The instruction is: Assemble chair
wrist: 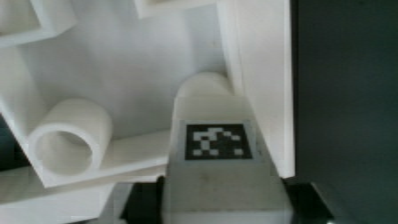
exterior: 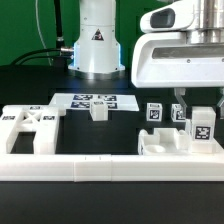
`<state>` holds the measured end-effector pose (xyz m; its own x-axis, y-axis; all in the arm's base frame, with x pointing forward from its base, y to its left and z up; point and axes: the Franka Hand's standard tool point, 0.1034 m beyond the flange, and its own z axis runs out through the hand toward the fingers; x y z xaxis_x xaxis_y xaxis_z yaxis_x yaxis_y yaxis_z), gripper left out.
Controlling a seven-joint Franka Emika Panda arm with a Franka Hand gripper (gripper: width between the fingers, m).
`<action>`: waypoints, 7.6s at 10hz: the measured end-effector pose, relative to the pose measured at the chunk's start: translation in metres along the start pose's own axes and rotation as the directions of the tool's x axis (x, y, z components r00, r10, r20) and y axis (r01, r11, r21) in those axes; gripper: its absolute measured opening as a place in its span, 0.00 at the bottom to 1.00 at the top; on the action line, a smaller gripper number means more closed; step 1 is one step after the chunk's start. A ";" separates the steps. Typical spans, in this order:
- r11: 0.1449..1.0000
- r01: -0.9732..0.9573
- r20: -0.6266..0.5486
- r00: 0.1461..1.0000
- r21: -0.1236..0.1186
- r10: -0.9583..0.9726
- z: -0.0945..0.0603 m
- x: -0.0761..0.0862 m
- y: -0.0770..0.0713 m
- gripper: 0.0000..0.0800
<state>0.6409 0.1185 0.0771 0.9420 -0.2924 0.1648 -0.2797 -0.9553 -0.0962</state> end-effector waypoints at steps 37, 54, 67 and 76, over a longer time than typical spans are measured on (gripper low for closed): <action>0.612 0.790 0.059 0.610 0.041 -0.790 0.001 -0.009 -0.005 0.81; -0.327 0.941 0.148 -0.336 0.086 -0.930 0.003 0.002 0.003 0.36; 0.743 0.668 0.207 0.732 -0.036 -0.649 0.001 -0.007 0.010 0.36; 0.991 -0.055 0.183 0.980 -0.126 0.077 0.001 -0.010 0.010 0.36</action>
Offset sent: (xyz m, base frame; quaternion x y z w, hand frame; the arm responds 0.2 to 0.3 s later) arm -0.0142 -0.0010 -0.0002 0.0136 -0.0159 0.3337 0.9424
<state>0.6291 0.1121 0.0731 0.9356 -0.3522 -0.0255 -0.3518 -0.9359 0.0193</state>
